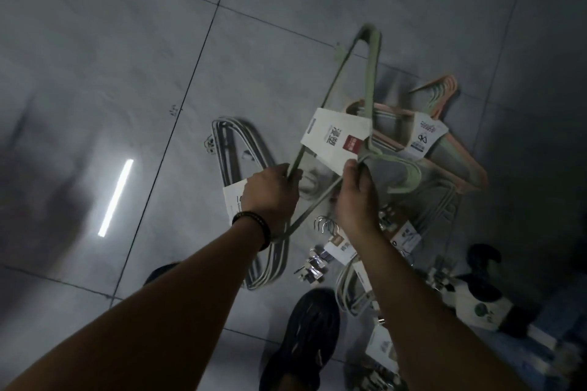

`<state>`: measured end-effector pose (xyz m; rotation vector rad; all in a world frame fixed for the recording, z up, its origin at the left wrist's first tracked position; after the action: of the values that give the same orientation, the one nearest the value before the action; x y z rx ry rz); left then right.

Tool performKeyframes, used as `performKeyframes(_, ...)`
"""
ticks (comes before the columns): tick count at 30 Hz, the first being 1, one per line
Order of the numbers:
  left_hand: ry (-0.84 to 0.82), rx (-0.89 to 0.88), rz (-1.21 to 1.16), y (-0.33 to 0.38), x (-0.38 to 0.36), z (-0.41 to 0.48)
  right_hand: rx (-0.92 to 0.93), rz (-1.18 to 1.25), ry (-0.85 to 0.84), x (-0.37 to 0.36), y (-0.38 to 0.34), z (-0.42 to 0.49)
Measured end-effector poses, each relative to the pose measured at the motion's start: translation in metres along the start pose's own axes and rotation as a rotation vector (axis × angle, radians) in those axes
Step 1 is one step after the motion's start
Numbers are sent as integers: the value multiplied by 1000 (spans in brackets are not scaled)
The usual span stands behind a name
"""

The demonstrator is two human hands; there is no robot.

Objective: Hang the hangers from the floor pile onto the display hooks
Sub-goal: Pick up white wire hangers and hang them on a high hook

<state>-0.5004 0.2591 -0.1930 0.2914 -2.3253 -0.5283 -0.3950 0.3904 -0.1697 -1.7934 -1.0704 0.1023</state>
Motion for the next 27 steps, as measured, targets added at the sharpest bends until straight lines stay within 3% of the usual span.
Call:
performKeyframes(8,91,298,-88,-90,-16,-31,-35,-214,-396,-71,37,1)
performKeyframes(10,94,372,-2,-113,-23,-37,-75,-248,-447,-88,53,-5)
performKeyframes(12,30,458,80,-126,-28,-41,-92,-297,-462,-98,70,-13)
performKeyframes(16,-90,491,-91,-126,-25,-32,-169,-243,-496,-102,81,-26)
performKeyframes(19,-80,608,-306,-134,-10,-12,-348,-67,-424,-106,78,-19)
performKeyframes(23,-245,709,-721,-149,-20,32,-543,135,-375,-134,80,-6)
performKeyframes(27,-277,716,-761,-151,-22,41,-584,140,-306,-155,93,6)
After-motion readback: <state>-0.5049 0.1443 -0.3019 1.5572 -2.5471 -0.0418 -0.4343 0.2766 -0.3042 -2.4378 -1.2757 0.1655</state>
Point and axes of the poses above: each hand's wrist, its own z-axis towards the middle knuckle, its own x-axis out of the back of the hand, y = z × x, the point moved 3 cm from there along z, towards the middle knuckle, and after that the axes turned 8 degrees about x, right-handed, at the moved point
